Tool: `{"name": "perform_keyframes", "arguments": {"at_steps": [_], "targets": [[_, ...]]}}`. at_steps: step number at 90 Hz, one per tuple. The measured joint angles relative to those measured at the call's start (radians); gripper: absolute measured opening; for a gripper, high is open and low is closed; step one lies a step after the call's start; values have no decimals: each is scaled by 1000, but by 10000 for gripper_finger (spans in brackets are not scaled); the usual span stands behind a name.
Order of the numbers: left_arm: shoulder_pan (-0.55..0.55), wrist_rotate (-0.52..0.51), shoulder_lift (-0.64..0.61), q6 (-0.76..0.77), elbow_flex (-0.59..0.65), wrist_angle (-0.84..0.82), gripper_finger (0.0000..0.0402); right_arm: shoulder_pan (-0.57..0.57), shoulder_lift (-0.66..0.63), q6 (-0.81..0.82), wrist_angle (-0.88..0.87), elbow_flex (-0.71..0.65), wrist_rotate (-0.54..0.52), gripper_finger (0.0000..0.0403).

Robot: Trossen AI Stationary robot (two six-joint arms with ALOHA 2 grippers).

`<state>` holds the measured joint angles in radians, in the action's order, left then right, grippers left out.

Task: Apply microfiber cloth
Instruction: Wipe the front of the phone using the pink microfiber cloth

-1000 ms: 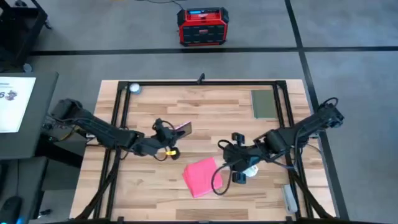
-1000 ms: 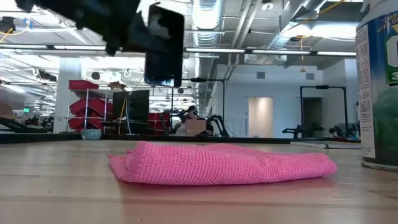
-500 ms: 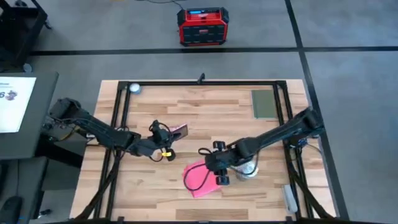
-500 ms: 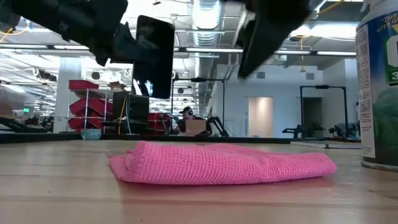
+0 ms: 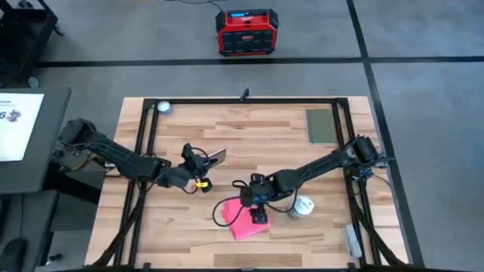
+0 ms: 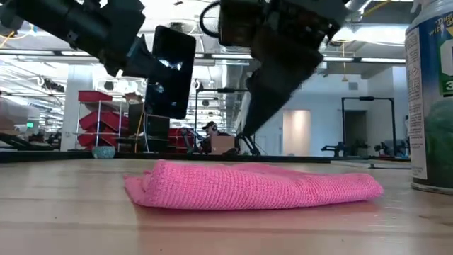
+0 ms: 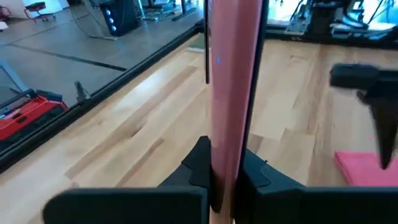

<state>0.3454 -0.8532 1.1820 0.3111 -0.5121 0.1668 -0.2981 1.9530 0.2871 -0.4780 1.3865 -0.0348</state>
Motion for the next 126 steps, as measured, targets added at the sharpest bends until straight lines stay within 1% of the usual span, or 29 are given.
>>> {"name": "perform_keyframes", "arguments": {"at_steps": [13,26,44,51,55,60,63,70,73,81,86,95,115,126], "targets": [[0,0,-31,9,0,-41,3,0,3,0,19,0,11,275],[0,-1,-57,7,0,-52,3,0,57,1,19,-2,17,275],[-2,-16,-78,22,0,-76,4,19,139,3,91,3,53,275],[-6,-18,-78,39,0,-90,3,25,157,2,103,4,57,263],[-7,-19,-77,43,0,-98,3,26,166,-1,111,5,52,245],[-7,-19,-77,44,0,-91,3,27,176,-2,122,5,47,201],[-7,-19,-78,45,0,-90,2,28,185,-5,129,5,47,165],[-7,-16,-77,49,0,-91,2,36,188,-25,143,5,53,56],[-7,-16,-77,49,0,-92,2,40,189,-37,142,5,52,30],[-7,-16,-77,53,0,-90,2,50,184,-41,148,3,50,11],[-7,-13,-77,53,0,-90,2,57,168,-50,160,2,47,6],[-6,-10,-77,58,0,-88,2,66,134,-59,155,-3,-5,4],[10,22,-77,57,0,-41,2,72,-8,-124,86,56,-245,2],[18,37,-77,41,0,4,2,72,-70,-165,87,71,-347,1]]}}
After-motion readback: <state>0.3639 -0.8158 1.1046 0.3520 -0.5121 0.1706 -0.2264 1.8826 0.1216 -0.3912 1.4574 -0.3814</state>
